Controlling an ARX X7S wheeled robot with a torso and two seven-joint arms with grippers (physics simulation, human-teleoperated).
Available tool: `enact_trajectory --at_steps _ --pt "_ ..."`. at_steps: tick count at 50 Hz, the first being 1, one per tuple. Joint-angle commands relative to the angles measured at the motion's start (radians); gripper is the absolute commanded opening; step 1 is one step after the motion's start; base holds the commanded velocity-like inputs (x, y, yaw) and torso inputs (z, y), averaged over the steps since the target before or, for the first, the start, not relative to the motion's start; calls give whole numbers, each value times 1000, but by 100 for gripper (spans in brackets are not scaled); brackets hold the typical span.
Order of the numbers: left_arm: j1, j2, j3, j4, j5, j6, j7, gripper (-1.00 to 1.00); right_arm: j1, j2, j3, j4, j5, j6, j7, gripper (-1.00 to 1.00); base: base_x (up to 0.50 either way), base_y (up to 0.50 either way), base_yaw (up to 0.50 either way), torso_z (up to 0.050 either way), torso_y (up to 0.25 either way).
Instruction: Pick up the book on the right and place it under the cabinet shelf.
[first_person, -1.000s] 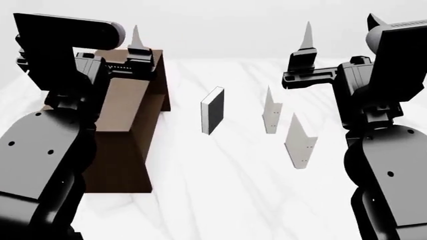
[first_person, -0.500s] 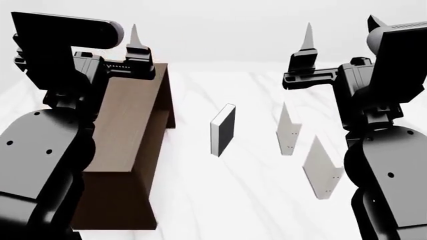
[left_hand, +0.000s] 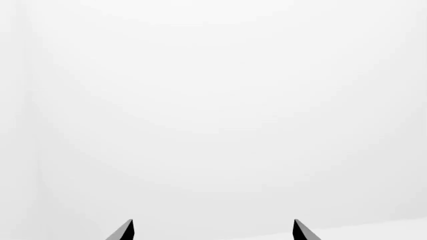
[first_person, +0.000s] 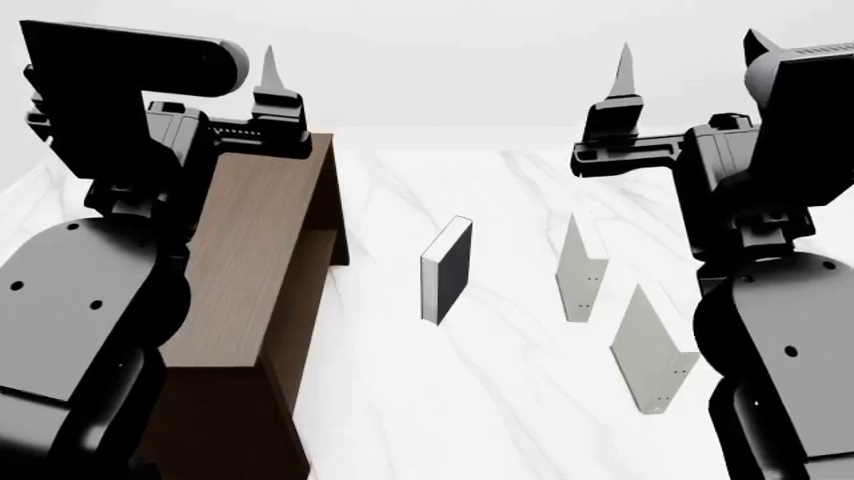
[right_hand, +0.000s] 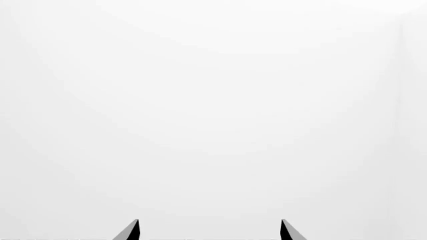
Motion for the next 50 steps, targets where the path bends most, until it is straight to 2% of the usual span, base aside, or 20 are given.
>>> enact_trajectory --at_steps 1,9,16,20,22,27,31,41,50 --pt "-7 -3 3 16 -7 -14 -7 100 64 7 10 -10 16 112 9 100 0 0 0 0 0" --pt "-9 -8 0 23 -12 -17 -8 100 209 70 15 -10 92 417 -55 100 0 0 0 0 0" --pt "-16 -7 4 25 -15 -23 -13 100 320 139 12 39 134 484 -125 100 0 0 0 0 0" --pt "-26 -7 7 29 -18 -35 -14 100 358 127 85 91 166 566 -150 100 0 0 0 0 0" --pt "-30 -9 6 33 -20 -41 -15 100 366 161 95 130 242 574 -105 100 0 0 0 0 0" --pt "-33 -10 3 40 -25 -49 -17 100 398 291 85 223 621 573 166 100 0 0 0 0 0" --pt "-38 -10 3 42 -28 -52 -18 100 425 352 66 277 788 571 284 100 0 0 0 0 0" --pt "-45 -15 0 53 -38 -66 -20 100 460 436 35 377 995 564 420 100 0 0 0 0 0" --pt "-45 -16 -2 55 -43 -68 -23 100 455 504 -6 418 1072 544 453 100 0 0 0 0 0"
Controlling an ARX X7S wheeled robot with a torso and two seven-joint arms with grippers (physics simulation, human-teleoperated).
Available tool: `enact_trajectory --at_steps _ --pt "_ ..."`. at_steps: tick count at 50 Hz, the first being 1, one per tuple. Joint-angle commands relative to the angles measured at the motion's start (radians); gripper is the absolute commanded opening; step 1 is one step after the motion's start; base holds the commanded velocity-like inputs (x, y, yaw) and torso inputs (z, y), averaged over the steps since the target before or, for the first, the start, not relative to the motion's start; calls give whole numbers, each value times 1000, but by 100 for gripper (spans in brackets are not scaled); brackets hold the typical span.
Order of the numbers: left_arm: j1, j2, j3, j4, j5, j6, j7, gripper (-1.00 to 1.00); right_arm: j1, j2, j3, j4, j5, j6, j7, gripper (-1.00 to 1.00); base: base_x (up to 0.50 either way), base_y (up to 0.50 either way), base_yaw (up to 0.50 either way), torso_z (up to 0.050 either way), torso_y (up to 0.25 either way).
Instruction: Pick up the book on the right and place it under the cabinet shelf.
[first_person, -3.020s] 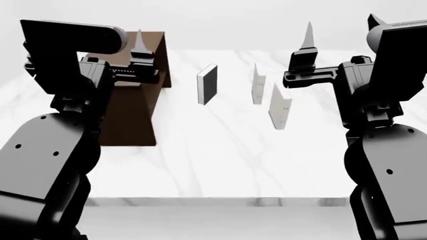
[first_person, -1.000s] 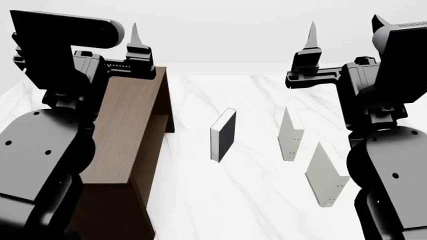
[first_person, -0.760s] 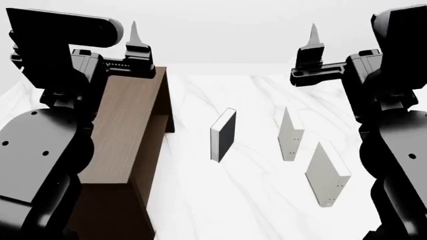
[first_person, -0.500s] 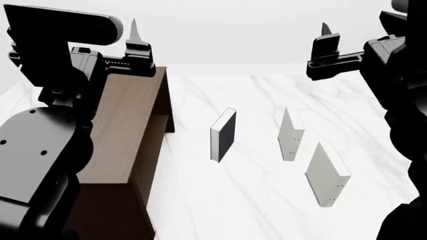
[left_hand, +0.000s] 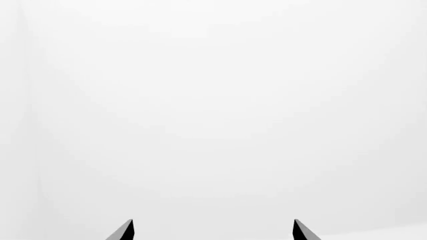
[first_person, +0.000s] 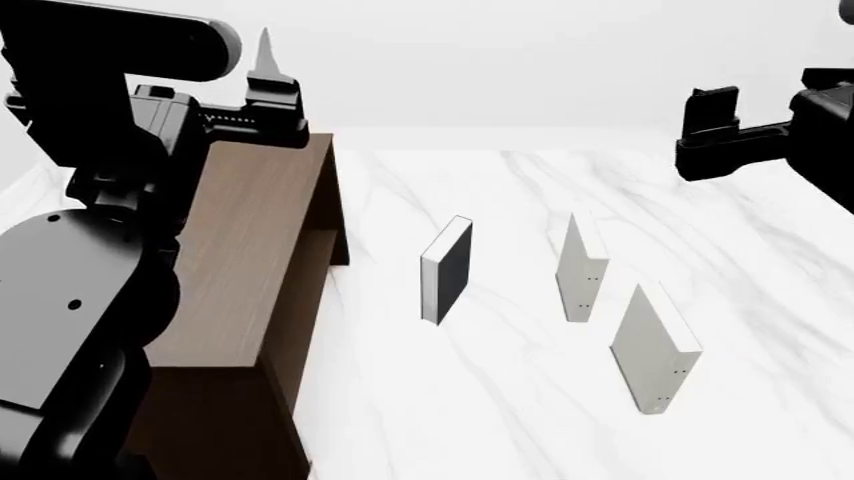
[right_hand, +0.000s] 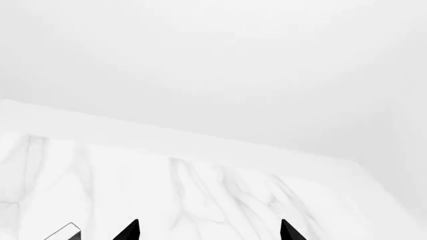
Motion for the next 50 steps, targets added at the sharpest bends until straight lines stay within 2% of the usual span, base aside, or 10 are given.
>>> enact_trajectory --at_steps 1,16,50 --pt "-2 -3 -2 4 -7 -4 -3 100 11 98 -41 76 167 -10 87 100 0 0 0 0 0" --pt "8 -8 -2 3 -11 7 -8 100 -98 155 -69 81 181 -71 49 100 0 0 0 0 0" --pt "26 -19 22 -18 -9 43 -19 100 -343 202 -55 63 209 -178 26 100 0 0 0 0 0"
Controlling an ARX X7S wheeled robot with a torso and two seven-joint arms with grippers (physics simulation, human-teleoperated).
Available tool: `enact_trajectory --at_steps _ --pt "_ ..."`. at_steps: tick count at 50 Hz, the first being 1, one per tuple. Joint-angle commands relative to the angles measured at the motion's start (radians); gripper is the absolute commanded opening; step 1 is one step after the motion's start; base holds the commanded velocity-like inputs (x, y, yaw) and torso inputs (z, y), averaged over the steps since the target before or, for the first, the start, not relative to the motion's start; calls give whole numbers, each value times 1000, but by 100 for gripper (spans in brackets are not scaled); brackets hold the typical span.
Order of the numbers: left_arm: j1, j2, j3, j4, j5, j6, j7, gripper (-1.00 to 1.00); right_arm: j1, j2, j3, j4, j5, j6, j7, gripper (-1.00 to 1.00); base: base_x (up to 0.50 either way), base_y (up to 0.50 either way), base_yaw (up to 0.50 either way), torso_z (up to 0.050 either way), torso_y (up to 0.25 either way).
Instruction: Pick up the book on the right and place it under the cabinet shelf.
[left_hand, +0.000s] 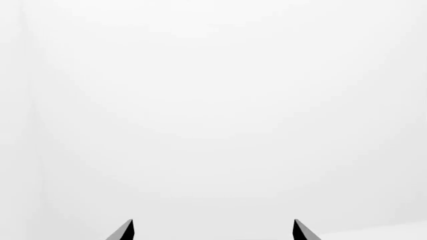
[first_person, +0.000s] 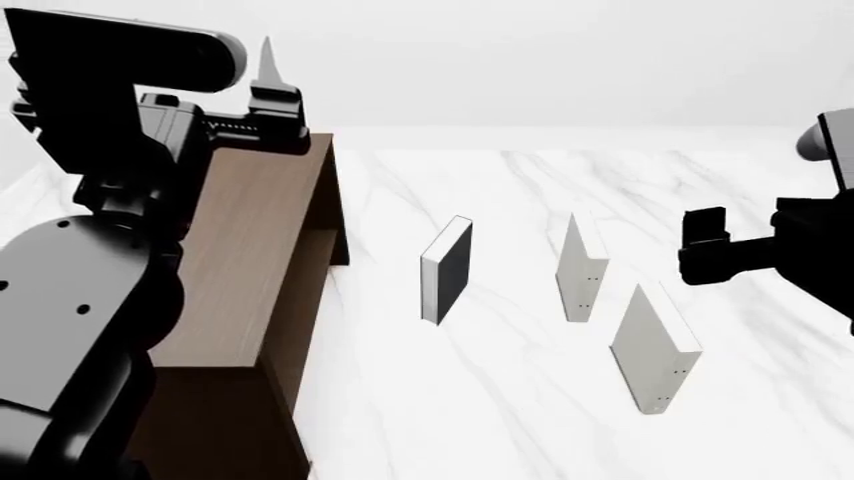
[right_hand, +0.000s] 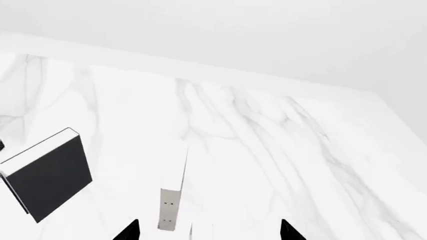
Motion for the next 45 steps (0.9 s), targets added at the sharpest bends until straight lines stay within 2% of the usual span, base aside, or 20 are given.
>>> enact_trajectory --at_steps 1,27,45 --pt "4 -3 7 -2 -2 7 -2 100 -89 14 1 -9 -2 -44 -18 100 0 0 0 0 0" --pt "11 -9 14 -9 -8 21 -10 100 -166 34 -17 -7 -49 -109 -38 100 0 0 0 0 0" --pt "0 -5 10 -2 -24 21 -12 100 -252 30 -55 11 -130 -211 -126 100 0 0 0 0 0"
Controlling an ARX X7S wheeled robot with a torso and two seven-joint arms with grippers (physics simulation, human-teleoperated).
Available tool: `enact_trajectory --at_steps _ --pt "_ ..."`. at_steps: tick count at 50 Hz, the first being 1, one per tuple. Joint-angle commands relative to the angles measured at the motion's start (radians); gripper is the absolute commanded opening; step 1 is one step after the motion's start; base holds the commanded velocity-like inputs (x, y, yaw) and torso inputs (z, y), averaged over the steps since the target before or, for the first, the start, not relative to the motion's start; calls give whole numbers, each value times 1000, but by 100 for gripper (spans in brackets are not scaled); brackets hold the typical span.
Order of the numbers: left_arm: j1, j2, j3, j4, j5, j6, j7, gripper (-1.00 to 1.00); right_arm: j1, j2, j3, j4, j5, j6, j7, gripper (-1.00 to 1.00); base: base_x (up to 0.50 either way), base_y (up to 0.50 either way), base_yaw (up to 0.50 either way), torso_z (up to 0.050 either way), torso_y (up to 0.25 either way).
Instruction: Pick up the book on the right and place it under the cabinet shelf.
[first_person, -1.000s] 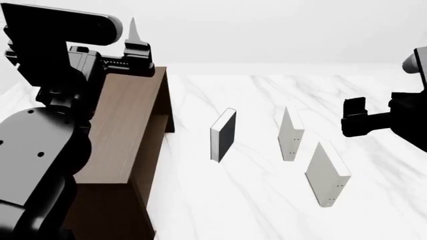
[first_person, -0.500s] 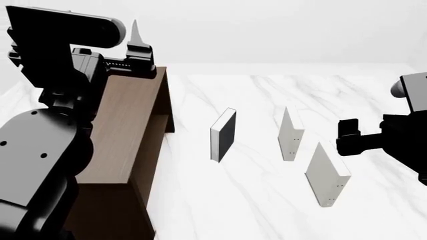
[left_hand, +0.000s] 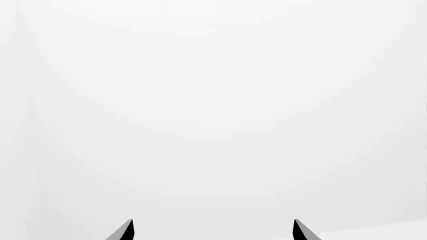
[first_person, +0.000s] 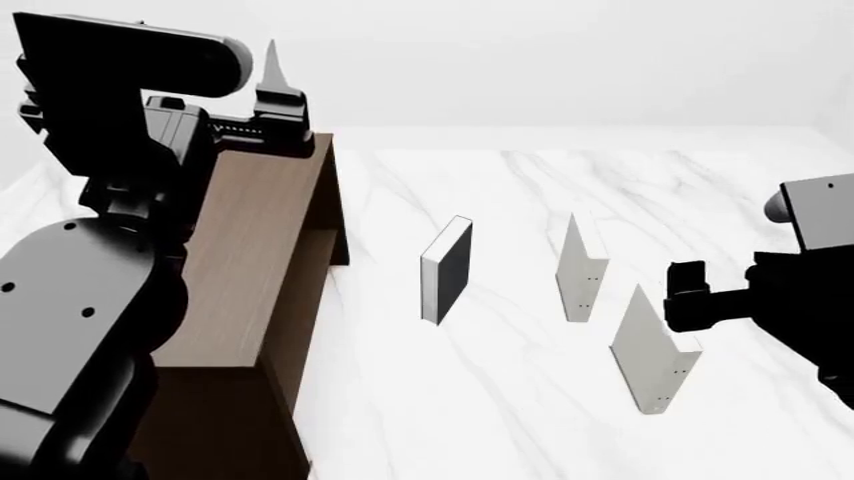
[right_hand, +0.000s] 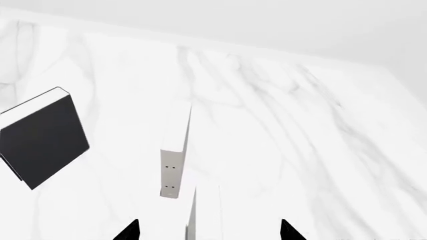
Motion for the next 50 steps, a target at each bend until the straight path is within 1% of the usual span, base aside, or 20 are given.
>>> enact_trajectory --at_steps 1,26,50 --pt "-7 5 -5 4 -11 2 -2 100 -46 -2 -22 14 -44 -53 -43 100 0 0 0 0 0" --pt "-9 0 14 -5 -17 10 -7 100 -111 -11 -38 85 -124 -148 -74 100 0 0 0 0 0" --pt "-4 -6 16 -5 -25 15 -15 100 -132 -42 -71 165 -187 -217 -111 100 0 0 0 0 0"
